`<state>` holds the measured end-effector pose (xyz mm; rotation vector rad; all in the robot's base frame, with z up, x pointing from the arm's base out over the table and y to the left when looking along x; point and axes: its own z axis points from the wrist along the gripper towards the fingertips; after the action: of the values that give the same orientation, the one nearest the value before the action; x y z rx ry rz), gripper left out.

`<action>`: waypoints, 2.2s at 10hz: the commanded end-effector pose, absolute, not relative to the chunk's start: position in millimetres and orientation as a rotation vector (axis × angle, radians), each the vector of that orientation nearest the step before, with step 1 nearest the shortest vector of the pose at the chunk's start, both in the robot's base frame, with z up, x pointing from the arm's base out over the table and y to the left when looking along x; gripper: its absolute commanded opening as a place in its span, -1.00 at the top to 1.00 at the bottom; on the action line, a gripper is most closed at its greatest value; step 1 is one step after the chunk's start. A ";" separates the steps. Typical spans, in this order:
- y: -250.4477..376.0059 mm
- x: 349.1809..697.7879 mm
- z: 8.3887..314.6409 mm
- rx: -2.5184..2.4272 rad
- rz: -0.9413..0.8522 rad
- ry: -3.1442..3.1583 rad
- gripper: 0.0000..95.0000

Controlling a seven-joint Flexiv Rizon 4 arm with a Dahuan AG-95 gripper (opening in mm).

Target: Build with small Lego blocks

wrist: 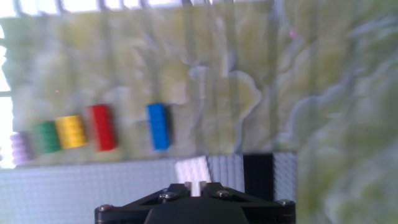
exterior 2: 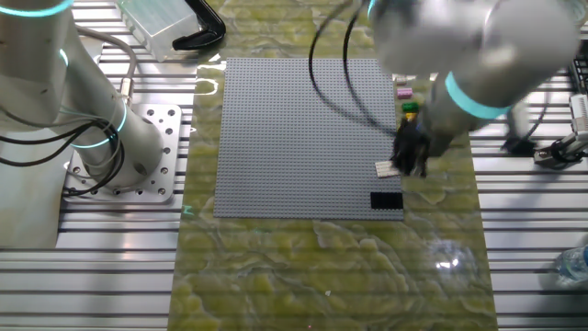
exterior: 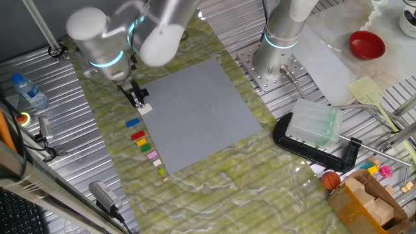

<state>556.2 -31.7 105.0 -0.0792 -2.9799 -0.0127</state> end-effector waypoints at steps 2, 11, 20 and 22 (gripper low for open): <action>-34.5 562.4 91.5 -0.029 0.014 -3.015 1.00; -45.5 564.8 56.5 0.053 -0.007 -3.127 0.20; -35.8 560.0 31.1 0.130 0.000 -3.120 0.20; -36.2 555.3 28.2 0.142 0.000 -3.118 0.20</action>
<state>553.8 -36.2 27.1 0.1420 -3.1192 0.0000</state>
